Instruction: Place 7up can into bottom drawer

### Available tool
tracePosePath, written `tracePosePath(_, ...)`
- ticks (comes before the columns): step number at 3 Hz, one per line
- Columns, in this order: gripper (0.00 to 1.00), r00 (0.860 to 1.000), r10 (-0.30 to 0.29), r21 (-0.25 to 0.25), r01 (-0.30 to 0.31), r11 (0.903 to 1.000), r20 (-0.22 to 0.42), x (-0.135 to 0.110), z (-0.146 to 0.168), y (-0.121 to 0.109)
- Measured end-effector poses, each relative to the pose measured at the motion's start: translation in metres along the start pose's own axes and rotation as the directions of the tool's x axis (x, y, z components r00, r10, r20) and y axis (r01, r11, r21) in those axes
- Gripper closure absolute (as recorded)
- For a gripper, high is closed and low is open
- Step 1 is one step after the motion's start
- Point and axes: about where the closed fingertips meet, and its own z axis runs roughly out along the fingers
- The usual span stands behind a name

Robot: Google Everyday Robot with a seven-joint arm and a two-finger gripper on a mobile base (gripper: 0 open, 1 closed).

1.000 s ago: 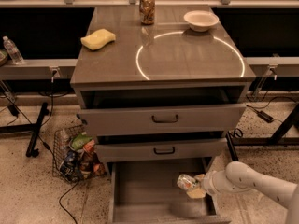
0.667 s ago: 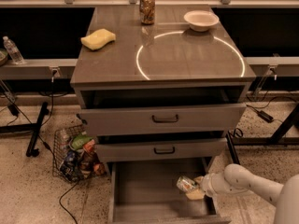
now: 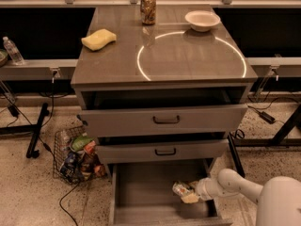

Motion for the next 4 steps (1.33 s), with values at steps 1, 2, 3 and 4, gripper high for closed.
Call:
tracePosePath(1, 0.87, 1.0, 0.006, 0.002, -0.006, 1.0, 0.005, 0.008, 0.025, -0.002)
tracePosePath(2, 0.64, 1.0, 0.012, 0.015, -0.012, 0.9998, 0.002, 0.013, 0.045, -0.005)
tracePosePath(3, 0.4, 1.0, 0.028, 0.014, -0.028, 0.9995, 0.014, 0.016, 0.058, -0.003)
tracePosePath(4, 0.17, 0.999, 0.036, 0.002, -0.036, 0.9993, 0.026, 0.014, 0.067, 0.001)
